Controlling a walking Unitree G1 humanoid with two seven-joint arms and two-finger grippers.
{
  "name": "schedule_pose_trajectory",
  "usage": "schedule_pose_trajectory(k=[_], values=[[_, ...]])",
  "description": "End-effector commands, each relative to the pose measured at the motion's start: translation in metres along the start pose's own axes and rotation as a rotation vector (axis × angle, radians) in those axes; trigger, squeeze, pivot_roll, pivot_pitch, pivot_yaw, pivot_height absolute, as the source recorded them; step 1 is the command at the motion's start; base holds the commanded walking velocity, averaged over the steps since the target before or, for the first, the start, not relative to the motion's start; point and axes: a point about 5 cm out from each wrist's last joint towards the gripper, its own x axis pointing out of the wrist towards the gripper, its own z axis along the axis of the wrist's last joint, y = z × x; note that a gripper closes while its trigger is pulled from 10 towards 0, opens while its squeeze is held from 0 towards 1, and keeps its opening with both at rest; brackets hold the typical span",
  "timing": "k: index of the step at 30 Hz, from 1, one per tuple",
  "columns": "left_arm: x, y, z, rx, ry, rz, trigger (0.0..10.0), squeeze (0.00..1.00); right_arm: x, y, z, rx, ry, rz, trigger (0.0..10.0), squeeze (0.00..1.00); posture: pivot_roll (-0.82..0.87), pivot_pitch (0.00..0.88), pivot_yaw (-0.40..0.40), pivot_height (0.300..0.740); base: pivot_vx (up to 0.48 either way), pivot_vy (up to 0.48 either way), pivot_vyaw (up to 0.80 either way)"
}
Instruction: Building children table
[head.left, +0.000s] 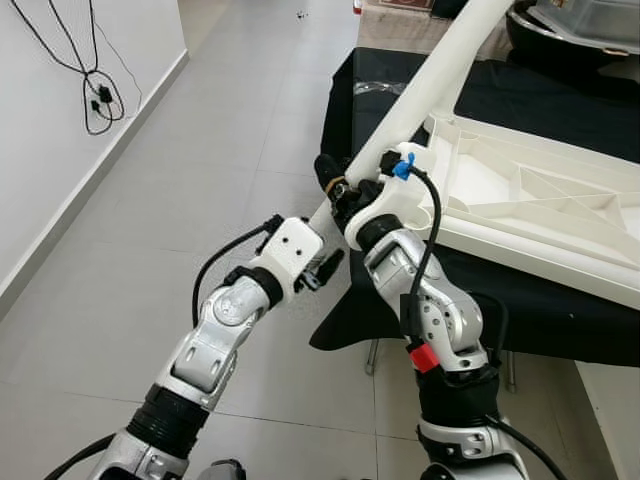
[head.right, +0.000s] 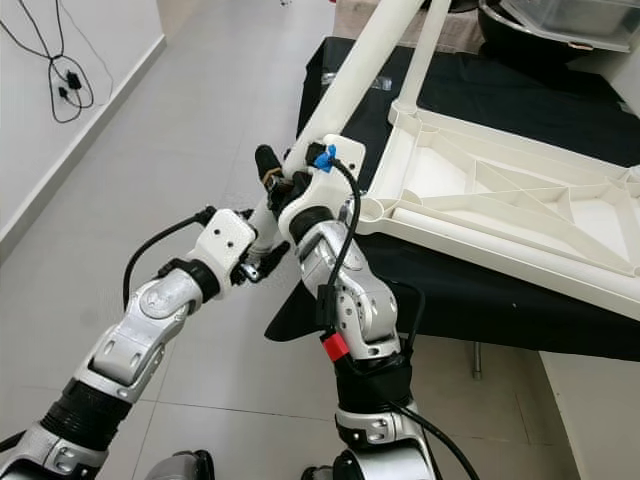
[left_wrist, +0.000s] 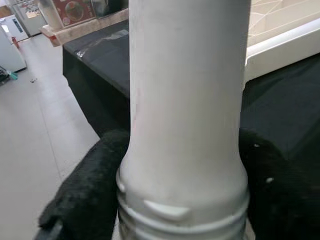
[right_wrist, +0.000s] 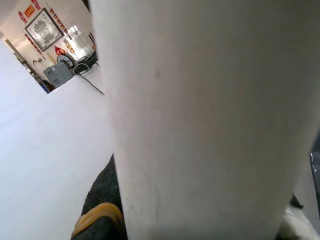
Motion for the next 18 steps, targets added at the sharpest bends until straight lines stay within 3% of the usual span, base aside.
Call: schedule_pose_trajectory(k=[1,9,10,14,15,18], values=[[0.001,-0.006,-0.006,-0.001,0.02,-0.032,0.0,0.0,-0.003,0.015,-0.004,0.07,-0.009,0.036,10.0,0.0,0.09,0.118,-0.093,0.74,0.0,0.0,0.0],[0.0,-0.008,-0.014,0.033,0.058,-0.045,0.0,0.0,-0.003,0.016,0.001,0.05,-0.026,0.041,10.0,0.0,0.09,0.115,-0.089,0.74,0.0,0.0,0.0],[0.0,-0.009,-0.015,0.035,0.069,-0.056,9.7,0.0,-0.003,0.015,0.003,0.033,-0.036,0.04,10.0,0.0,0.09,0.115,-0.089,0.74,0.0,0.0,0.0],[-0.002,-0.008,-0.016,0.025,0.077,-0.057,10.0,0.0,-0.002,0.013,0.004,0.0,-0.052,0.047,10.0,0.0,0.09,0.113,-0.089,0.74,0.0,0.0,0.0],[-0.004,-0.007,-0.014,0.016,0.066,-0.06,10.0,0.0,-0.002,0.012,0.004,0.0,-0.052,0.061,10.0,1.0,0.09,0.111,-0.087,0.74,0.0,0.0,0.0],[-0.006,-0.006,-0.012,0.013,0.059,-0.073,10.0,0.0,-0.002,0.01,0.005,-0.007,-0.054,0.076,10.0,1.0,0.1,0.112,-0.086,0.74,0.0,0.0,0.0]])
